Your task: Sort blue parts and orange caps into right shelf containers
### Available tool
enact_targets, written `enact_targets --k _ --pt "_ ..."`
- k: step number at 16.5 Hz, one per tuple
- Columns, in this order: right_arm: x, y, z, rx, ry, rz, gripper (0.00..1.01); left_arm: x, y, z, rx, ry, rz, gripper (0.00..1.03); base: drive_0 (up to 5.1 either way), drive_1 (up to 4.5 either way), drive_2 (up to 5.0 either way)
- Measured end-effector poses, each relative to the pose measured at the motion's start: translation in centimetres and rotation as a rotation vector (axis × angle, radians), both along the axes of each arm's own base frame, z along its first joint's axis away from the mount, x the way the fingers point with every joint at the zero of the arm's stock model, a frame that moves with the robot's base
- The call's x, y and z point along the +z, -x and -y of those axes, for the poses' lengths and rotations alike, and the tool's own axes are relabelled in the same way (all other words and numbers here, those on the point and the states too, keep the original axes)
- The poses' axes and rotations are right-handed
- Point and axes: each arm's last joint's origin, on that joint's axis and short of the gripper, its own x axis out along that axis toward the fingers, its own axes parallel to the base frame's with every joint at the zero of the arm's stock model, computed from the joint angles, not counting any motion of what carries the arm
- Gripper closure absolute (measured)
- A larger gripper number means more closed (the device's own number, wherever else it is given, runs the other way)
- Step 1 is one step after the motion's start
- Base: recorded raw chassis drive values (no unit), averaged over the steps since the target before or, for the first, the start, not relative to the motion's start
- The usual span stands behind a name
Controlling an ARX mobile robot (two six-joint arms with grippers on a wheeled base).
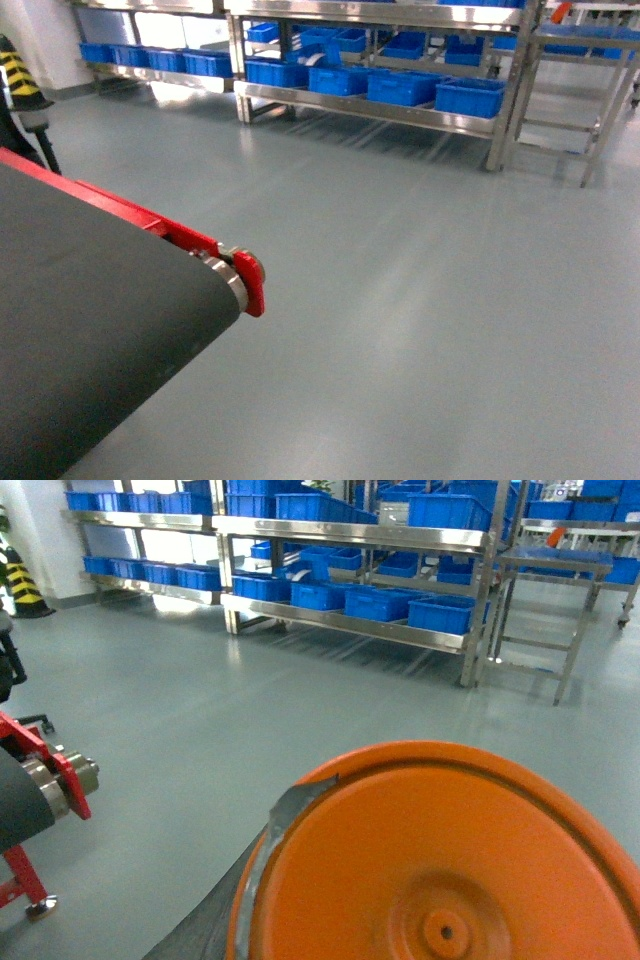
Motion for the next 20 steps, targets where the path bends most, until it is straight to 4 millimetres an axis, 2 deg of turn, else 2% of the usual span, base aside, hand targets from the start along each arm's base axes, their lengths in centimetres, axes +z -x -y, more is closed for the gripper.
enact_targets --k 20 --pt "0.0 0.0 0.0 0.0 0.0 0.0 0.58 0.0 0.0 0.0 0.0 0.0 0.0 0.63 -1.6 -1.61 -1.6"
